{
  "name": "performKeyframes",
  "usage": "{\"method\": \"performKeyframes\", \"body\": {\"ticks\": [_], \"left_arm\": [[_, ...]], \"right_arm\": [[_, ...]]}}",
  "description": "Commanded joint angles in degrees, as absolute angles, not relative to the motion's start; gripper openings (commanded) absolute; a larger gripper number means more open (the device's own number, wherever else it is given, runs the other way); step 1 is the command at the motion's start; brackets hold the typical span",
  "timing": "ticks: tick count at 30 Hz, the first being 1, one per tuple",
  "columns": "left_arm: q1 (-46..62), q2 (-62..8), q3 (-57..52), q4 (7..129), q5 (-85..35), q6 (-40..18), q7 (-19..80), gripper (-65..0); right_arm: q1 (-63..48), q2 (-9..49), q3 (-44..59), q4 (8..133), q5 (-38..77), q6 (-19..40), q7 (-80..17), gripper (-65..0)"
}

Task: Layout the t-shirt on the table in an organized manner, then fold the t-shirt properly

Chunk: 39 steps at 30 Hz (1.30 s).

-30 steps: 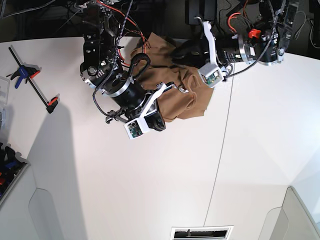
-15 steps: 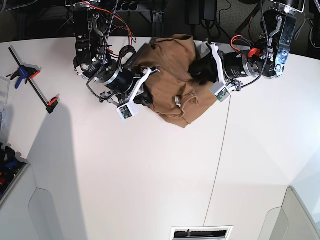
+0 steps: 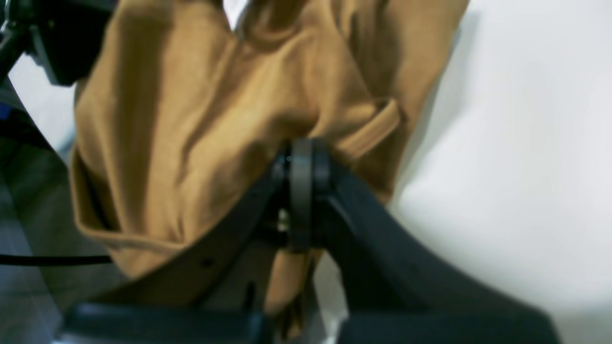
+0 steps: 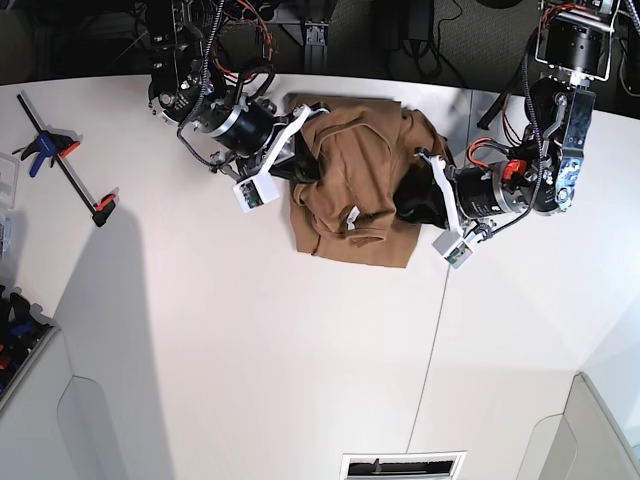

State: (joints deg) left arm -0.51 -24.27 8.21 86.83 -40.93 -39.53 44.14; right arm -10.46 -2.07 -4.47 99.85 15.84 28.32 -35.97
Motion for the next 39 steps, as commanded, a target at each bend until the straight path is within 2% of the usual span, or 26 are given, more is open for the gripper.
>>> {"method": "performKeyframes", "body": {"ticks": [1,6,13,16,21,31,39], "left_arm": [[-1.45,-25.47,7.64,87.9,-42.7,-40.0,43.51,-55.1],[-1.43,-28.71,3.57,90.37,-46.98,-40.0,44.27,-55.1],[-1.02,-29.58,-3.25,95.11,-59.02,-40.0,54.87,-55.1],[1.34,-29.41,-3.22,95.24,-62.81,-40.0,55.57,-55.1],[4.56,-27.86,-3.22,97.01,-64.53,-40.0,56.01,-55.1],[7.77,-27.57,-3.03,101.6,-66.72,-40.0,55.96,-55.1],[7.79,-24.82,-2.57,101.6,-66.63,-40.0,55.96,-55.1]], "right_arm": [[-9.87,-2.42,-4.51,101.58,16.75,28.91,-34.11,-65.0],[-9.89,-2.9,-4.51,106.63,16.86,28.93,-34.06,-65.0],[-9.87,-3.97,-4.51,110.0,18.17,28.99,-32.97,-65.0],[-9.23,-5.76,-4.51,109.14,17.78,29.06,-32.73,-65.0],[-2.24,-6.7,-4.6,100.9,16.27,30.06,-32.53,-65.0],[10.66,-6.7,-7.73,75.94,12.56,30.41,-30.94,-65.0],[11.09,-6.9,-8.01,72.79,10.96,30.24,-28.18,-65.0]]}}
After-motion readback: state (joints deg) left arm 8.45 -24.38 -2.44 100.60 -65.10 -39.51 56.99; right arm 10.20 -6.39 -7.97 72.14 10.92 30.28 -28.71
